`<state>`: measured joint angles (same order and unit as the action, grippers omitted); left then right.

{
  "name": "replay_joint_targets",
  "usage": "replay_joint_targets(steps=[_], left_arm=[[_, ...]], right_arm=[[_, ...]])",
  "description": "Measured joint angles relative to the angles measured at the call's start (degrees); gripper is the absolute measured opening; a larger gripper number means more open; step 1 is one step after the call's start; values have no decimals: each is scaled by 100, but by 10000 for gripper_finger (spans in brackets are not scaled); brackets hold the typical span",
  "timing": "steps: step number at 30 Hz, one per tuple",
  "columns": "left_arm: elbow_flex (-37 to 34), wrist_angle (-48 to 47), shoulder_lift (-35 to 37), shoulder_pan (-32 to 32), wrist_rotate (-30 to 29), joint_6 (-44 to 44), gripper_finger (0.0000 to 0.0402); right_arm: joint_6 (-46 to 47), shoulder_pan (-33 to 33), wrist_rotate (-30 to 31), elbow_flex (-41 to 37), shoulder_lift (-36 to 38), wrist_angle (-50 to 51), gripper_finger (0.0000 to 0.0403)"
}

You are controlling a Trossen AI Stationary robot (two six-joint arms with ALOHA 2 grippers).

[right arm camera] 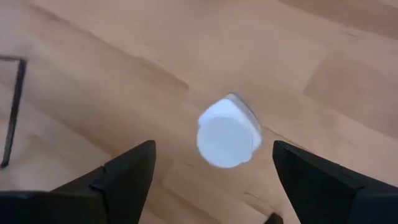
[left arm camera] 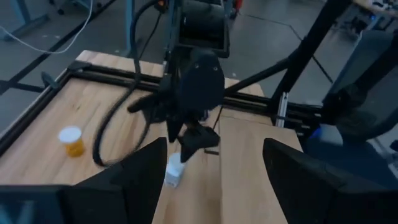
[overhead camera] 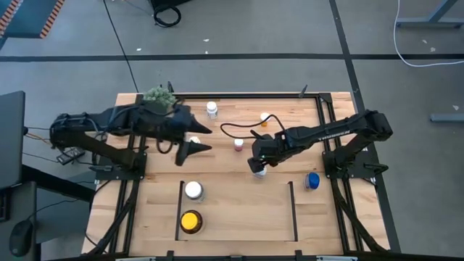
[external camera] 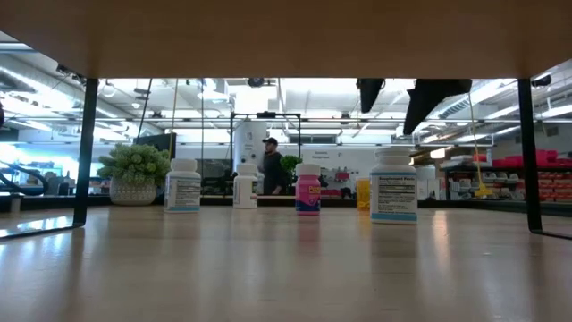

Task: Pick and place medicine bottles onto shelf by color
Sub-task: Put the bottom white blue pill bottle on the shelf

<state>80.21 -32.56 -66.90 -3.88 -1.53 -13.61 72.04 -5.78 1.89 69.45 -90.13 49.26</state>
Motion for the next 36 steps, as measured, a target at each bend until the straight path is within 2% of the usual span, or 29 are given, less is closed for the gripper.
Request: replay_joint_targets(steps=[5,12,20,25,34,36], left_arm=[[-262,133,432,-24,-295,-226,270],[-304,20,753,-54,-397,-236,261],[-298,-67,930,-52,-399,-124,247],[-298,-260,929,-52,-397,-105,245],[-298,-336,930,-52,-384,-81,242],[-298,-338,930,-52,-332,-83,240]], right_arm=[[253,9,-135,-20,-306,-5,331],[-235,2,-388,-13,-761,-112,331],[-549,4,-323,-12,-811,-88,326],[-427,-2,-345,-11,-811,-81,290],[-418,0,-341,-6,-802,-77,180],[-418,-2,-341,-4,-802,-77,178]])
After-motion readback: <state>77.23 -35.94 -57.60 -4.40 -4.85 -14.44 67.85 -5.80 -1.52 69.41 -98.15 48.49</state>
